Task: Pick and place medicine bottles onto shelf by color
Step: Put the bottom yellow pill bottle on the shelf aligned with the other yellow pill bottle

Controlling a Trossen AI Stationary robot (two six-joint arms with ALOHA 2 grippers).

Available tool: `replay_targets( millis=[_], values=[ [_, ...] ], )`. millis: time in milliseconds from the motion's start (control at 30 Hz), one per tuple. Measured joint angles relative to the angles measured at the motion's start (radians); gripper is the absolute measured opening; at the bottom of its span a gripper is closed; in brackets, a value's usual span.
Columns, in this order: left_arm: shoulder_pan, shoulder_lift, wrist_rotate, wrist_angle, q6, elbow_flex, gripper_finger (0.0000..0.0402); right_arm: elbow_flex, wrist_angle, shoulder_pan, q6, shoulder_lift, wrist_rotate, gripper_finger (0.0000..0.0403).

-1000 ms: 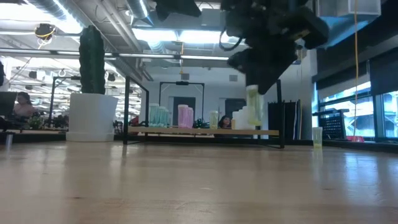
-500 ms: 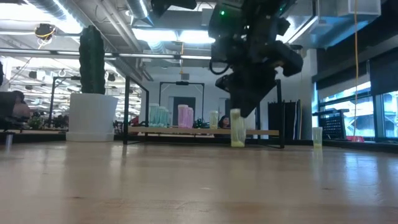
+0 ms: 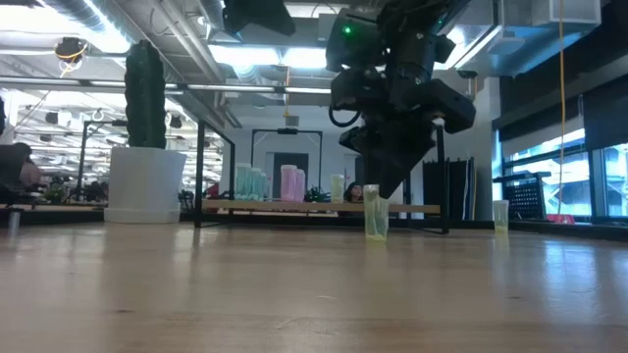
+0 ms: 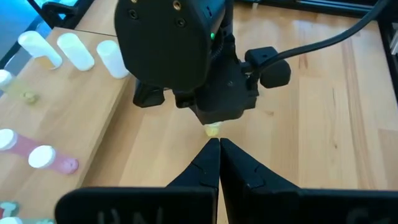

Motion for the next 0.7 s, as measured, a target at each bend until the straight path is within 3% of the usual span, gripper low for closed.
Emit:
replay_targets(
  millis=[333,700],
  values=[
    [0.0,0.0,0.0,0.0,0.001,0.0,0.0,0.0,0.016,0.001,0.001,0.0,0.066,0.0151],
    [0.0,0.0,0.0,0.001,0.001,0.0,0.0,0.0,0.043,0.001,0.0,0.0,0.09,0.0207]
  ],
)
